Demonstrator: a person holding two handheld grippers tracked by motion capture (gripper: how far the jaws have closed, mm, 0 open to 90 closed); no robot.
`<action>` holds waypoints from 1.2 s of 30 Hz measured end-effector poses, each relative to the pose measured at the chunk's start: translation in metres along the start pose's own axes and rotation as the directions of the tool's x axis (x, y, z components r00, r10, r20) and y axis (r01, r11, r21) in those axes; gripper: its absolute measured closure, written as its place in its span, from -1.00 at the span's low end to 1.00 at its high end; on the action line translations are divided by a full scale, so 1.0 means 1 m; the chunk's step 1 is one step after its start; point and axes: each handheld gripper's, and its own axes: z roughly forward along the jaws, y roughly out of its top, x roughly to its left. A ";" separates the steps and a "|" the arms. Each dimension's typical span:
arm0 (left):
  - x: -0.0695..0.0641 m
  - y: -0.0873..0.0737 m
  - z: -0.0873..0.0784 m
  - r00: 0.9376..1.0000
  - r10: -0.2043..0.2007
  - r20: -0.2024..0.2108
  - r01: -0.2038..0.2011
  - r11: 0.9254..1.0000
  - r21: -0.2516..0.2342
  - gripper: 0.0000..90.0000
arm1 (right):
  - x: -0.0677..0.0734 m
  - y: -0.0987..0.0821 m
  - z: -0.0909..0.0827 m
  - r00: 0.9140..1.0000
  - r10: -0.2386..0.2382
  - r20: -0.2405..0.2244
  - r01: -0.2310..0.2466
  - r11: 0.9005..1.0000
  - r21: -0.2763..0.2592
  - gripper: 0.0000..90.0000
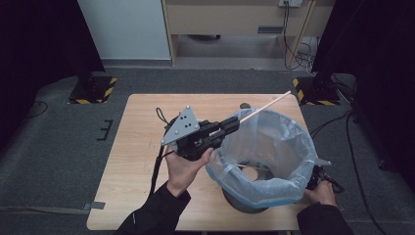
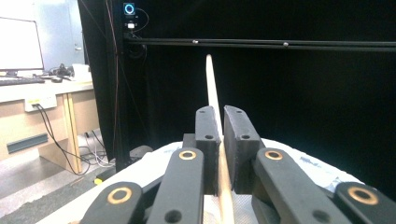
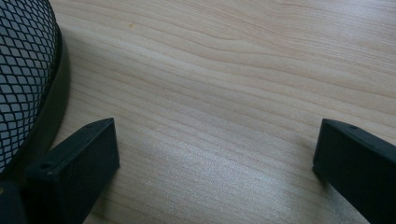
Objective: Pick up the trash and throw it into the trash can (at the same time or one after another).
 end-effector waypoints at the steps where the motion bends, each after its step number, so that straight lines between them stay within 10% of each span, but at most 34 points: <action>1: 0.000 0.000 0.000 1.000 0.000 0.000 0.000 1.000 0.000 0.85 | 0.000 0.000 0.000 1.000 0.000 0.000 0.000 1.000 0.000 -0.99; 15: 0.000 0.003 -0.002 1.000 0.008 0.000 -0.008 1.000 -0.008 0.84 | 0.000 0.000 0.000 1.000 0.001 0.000 -0.001 1.000 -0.001 -0.99; 25: 0.026 0.001 -0.037 0.994 0.028 -0.107 -0.026 0.999 0.018 0.66 | 0.000 0.000 0.000 1.000 0.000 0.000 0.000 1.000 -0.001 -0.99; 32: 0.058 -0.018 -0.058 0.971 0.024 -0.239 -0.007 0.997 0.071 0.43 | 0.000 0.000 0.000 1.000 0.001 0.000 -0.001 1.000 -0.001 -0.99; 36: 0.081 -0.039 -0.063 0.946 0.019 -0.324 0.021 0.993 0.119 0.26 | 0.000 0.000 0.000 1.000 0.000 0.000 0.000 1.000 -0.001 -0.99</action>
